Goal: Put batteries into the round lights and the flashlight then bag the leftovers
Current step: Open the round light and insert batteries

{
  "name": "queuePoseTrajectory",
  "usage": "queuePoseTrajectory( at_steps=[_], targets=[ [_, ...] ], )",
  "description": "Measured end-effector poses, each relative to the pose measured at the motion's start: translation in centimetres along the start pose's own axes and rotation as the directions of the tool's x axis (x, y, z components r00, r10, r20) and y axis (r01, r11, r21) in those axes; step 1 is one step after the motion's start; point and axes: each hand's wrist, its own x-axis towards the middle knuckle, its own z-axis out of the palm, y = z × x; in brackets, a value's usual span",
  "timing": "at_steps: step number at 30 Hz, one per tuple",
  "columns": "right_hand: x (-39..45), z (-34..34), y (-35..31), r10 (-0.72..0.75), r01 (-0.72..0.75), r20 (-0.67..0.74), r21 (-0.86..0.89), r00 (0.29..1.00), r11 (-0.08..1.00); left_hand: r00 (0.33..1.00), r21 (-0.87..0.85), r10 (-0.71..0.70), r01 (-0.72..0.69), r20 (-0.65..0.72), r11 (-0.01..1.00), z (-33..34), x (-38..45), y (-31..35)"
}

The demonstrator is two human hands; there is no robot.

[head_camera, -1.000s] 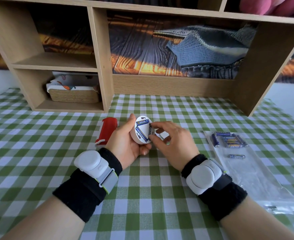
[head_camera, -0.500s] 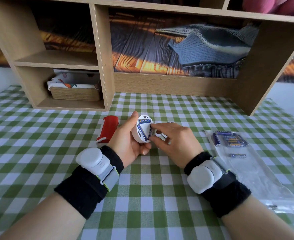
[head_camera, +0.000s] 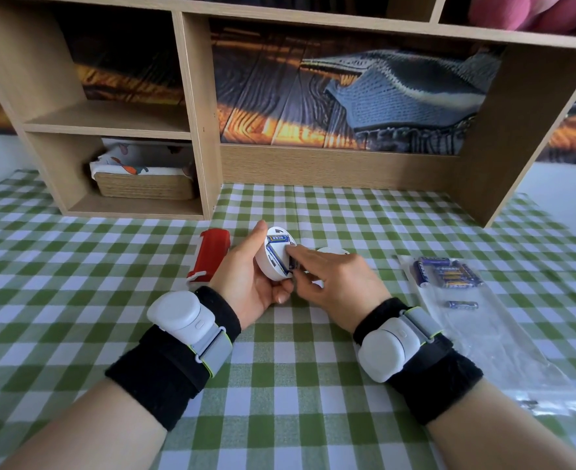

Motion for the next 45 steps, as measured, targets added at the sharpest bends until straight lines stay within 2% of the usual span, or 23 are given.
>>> queuePoseTrajectory(
  at_steps=[4, 11, 16, 19, 21, 23, 27, 34, 36, 39, 42, 45],
  targets=[
    [0.0, 0.0, -0.1, 0.008, -0.009, -0.056, -0.002, 0.998, 1.0, 1.0, -0.046, 0.0, 0.0, -0.008, 0.999, -0.1, 0.0, 0.0],
    [0.0, -0.6, 0.1, 0.229, -0.229, 0.022, 0.162, 0.973, 0.96, 1.0, -0.056, 0.019, -0.018, 0.017, 0.998, -0.2, 0.1, -0.2],
    [0.1, -0.5, -0.3, 0.323, -0.325, 0.04, 0.146, 0.946, 0.934, 0.998, -0.015, 0.056, -0.056, 0.008, 0.998, -0.1, 0.0, -0.3],
    [0.4, -0.6, -0.5, 0.396, -0.389, -0.005, 0.186, 0.918, 0.902, 0.994, -0.031, 0.092, -0.094, -0.055, 0.995, -0.3, 0.1, -0.3],
    [0.4, -0.9, 0.1, 0.416, -0.41, -0.022, 0.134, 0.909, 0.902, 0.983, -0.102, 0.129, -0.142, -0.128, 0.985, -0.5, 0.1, -0.1],
    [0.3, -1.0, 0.7, 0.424, -0.424, 0.025, 0.039, 0.906, 0.905, 0.975, -0.155, 0.16, -0.184, -0.157, 0.971, -0.7, 0.1, 0.3],
    [0.3, -0.2, 1.3, 0.438, -0.425, 0.205, -0.106, 0.875, 0.899, 0.978, -0.186, 0.176, -0.195, -0.115, 0.963, -0.7, -0.2, 0.5],
    [0.4, 0.3, 1.7, 0.419, -0.398, 0.238, -0.132, 0.876, 0.908, 0.986, -0.2, 0.15, -0.162, -0.076, 0.966, -0.7, 0.0, 0.7],
    [0.5, 0.2, 1.5, 0.416, -0.407, 0.139, -0.093, 0.899, 0.909, 0.988, -0.194, 0.137, -0.149, -0.073, 0.97, -0.6, -0.1, 0.6],
    [0.7, -0.7, 0.5, 0.434, -0.432, -0.023, 0.069, 0.9, 0.899, 0.994, -0.2, 0.09, -0.1, -0.058, 0.975, -0.5, -0.1, 0.4],
    [0.9, -1.0, -0.3, 0.484, -0.47, 0.029, 0.295, 0.875, 0.832, 1.0, -0.171, 0.019, -0.021, -0.014, 0.985, -0.2, -0.3, 0.2],
    [1.0, -1.0, -0.5, 0.486, -0.475, 0.06, 0.349, 0.872, 0.808, 1.0, -0.147, -0.01, 0.011, 0.005, 0.989, 0.0, -0.4, 0.3]
  ],
)
